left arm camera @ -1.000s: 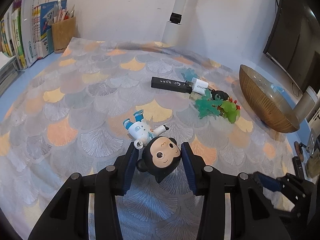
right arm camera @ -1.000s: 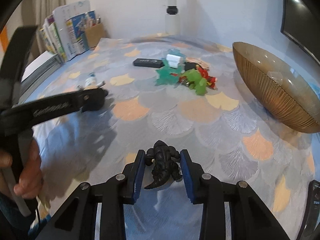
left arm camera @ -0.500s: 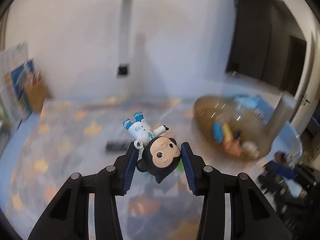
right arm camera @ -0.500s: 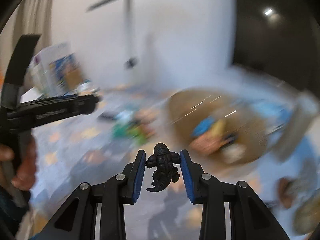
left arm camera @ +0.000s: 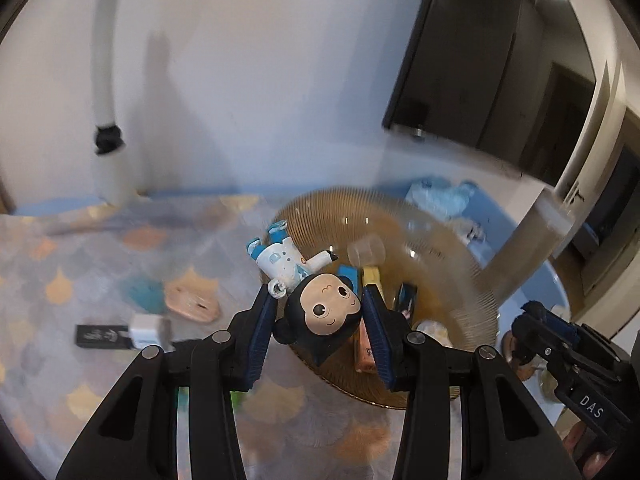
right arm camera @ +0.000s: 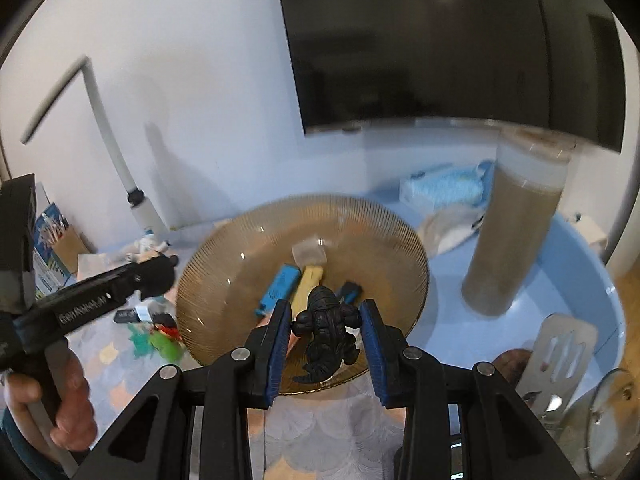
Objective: Organize rigid objects
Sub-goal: 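Lift and carry the figurine and dinosaur over the bowl, then open both tools to drop the figurine and dinosaur into the bowl, then move both tools back toward the pile, then grasp the teal green toy with the left tool while the right tool grasps the lime green toy, then lift and carry both green toys over the bowl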
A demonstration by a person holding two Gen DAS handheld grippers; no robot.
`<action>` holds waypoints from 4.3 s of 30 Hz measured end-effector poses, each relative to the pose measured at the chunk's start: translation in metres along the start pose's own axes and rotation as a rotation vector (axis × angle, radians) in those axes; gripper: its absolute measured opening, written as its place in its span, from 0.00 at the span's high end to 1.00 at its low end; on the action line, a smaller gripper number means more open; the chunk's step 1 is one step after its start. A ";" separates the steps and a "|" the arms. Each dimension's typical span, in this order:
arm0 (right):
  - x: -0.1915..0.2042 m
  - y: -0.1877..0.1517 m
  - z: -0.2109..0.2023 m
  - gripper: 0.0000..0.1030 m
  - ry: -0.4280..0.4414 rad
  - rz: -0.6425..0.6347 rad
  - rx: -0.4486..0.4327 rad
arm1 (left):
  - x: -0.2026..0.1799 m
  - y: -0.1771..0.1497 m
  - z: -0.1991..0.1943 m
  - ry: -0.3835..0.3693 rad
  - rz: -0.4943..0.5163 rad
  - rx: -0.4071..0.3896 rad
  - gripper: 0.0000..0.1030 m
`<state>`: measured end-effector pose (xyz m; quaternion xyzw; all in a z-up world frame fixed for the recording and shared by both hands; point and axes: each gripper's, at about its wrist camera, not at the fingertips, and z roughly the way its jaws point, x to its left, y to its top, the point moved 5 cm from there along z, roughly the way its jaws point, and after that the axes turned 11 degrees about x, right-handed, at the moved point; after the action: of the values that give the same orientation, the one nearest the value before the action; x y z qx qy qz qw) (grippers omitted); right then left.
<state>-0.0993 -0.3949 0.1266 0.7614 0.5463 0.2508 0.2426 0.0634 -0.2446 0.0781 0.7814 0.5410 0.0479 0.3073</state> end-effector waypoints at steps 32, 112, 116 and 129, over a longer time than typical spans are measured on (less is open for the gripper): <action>0.168 -0.079 0.017 0.38 0.276 -0.237 0.140 | 0.142 -0.071 -0.138 0.251 -0.200 -0.206 0.22; 0.156 -0.122 0.078 0.65 0.339 -0.105 0.332 | 0.122 -0.140 -0.048 -0.026 0.020 0.189 0.67; 0.154 -0.140 0.078 0.65 0.362 -0.125 0.333 | 0.113 -0.156 -0.045 0.008 0.044 0.201 0.65; 0.160 -0.158 0.067 0.41 0.271 -0.334 0.344 | 0.118 -0.181 -0.045 0.053 0.032 0.218 0.46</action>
<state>-0.1240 -0.2038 -0.0068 0.6502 0.7264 0.2105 0.0727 -0.0541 -0.0817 -0.0122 0.8172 0.5384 0.0145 0.2053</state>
